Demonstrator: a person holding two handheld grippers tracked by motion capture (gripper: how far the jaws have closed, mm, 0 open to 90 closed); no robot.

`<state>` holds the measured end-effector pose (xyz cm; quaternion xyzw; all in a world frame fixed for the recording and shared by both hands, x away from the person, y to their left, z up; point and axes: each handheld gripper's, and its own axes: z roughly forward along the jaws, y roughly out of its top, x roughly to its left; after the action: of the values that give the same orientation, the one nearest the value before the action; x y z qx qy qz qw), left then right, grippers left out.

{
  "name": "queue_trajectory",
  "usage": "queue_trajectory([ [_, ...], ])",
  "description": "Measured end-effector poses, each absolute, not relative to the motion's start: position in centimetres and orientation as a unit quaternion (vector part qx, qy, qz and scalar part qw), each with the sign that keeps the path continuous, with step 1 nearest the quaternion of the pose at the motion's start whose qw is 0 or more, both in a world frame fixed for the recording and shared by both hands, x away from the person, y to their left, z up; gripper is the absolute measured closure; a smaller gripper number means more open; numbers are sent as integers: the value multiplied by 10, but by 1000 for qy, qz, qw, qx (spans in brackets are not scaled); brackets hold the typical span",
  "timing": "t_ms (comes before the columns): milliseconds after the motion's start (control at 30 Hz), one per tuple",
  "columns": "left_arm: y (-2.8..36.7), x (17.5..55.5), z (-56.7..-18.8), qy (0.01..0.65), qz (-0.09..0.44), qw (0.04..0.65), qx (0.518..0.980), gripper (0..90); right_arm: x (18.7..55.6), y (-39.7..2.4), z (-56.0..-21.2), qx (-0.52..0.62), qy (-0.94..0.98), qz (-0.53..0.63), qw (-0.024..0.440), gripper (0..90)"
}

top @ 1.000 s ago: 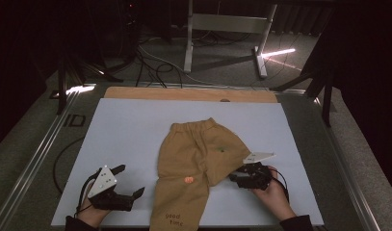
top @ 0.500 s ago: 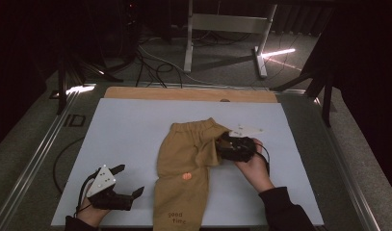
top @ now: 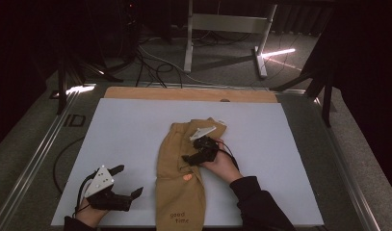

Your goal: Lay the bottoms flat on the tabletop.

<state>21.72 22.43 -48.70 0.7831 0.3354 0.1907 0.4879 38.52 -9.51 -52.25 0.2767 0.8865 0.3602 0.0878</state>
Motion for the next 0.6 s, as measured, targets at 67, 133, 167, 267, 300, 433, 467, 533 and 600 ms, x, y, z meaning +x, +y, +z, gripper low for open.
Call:
queue_trajectory([
  [67,224,217,-487,335,190,488,783,16,380,-89,-523,271,891,348,105,136],
  [133,224,217,-488,334,189,488,784,16,381,-89,-522,266,894,350,92,107],
  [167,224,217,-488,334,189,488,784,16,380,-89,-519,263,893,355,89,107],
  [267,225,216,-487,335,191,488,783,16,379,-101,-501,256,885,375,103,149],
  [300,225,217,-487,335,191,487,783,16,379,-107,-495,259,880,386,99,153],
  [433,225,217,-487,338,193,488,781,16,378,-134,-472,269,860,419,111,216],
  [467,225,217,-487,337,192,487,783,16,379,-145,-467,275,853,426,121,257],
  [533,225,217,-488,337,191,487,783,16,382,-160,-463,295,847,420,137,324],
  [600,224,217,-488,337,191,486,784,16,386,-174,-466,318,840,418,137,365],
])
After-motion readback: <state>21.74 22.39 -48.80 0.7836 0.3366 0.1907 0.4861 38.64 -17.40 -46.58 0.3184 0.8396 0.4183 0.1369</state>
